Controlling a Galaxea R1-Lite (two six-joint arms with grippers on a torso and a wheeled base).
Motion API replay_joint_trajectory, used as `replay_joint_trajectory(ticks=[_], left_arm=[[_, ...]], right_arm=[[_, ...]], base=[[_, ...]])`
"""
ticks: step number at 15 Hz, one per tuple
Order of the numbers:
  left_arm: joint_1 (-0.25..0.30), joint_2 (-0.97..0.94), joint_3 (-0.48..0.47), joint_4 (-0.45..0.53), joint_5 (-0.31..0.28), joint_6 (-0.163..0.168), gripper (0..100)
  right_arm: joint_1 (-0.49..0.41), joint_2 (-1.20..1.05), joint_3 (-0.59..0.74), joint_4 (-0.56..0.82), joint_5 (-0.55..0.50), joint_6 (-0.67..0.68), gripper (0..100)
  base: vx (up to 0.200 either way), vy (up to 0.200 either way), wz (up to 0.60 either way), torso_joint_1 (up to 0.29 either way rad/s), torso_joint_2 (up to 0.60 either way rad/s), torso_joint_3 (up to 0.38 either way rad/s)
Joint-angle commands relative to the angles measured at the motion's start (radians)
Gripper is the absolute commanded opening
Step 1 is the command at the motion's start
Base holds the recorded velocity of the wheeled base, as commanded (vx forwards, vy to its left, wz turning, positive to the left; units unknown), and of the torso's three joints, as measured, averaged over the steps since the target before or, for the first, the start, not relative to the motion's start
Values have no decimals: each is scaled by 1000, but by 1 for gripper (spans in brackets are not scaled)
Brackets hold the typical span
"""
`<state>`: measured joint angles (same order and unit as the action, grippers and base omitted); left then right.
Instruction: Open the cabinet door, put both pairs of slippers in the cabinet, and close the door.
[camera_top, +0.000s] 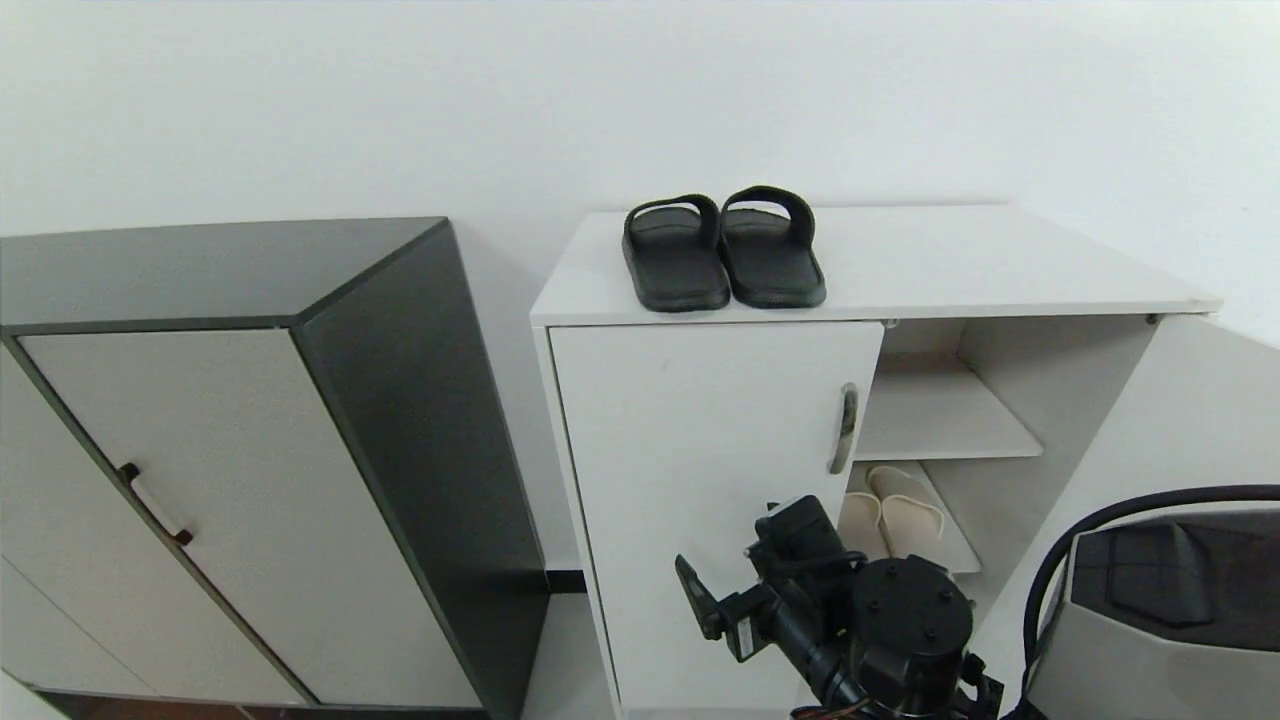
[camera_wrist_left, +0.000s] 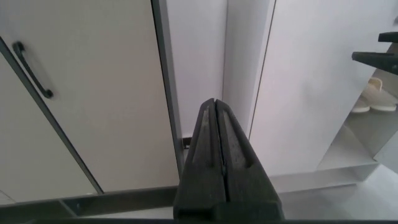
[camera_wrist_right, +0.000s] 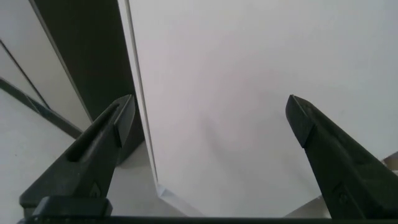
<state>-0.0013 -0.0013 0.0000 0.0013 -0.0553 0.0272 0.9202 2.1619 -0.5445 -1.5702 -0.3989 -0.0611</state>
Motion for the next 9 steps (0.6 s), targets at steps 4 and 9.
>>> replay_joint_trajectory(ticks=[4, 9], left_arm=[[0, 1, 0, 0, 0, 0, 0], [0, 1, 0, 0, 0, 0, 0]], right_arm=[[2, 3, 0, -1, 0, 0, 100], [2, 3, -2, -1, 0, 0, 100]], base=[[0, 0, 0, 166, -482, -315], [0, 0, 0, 194, -501, -310]])
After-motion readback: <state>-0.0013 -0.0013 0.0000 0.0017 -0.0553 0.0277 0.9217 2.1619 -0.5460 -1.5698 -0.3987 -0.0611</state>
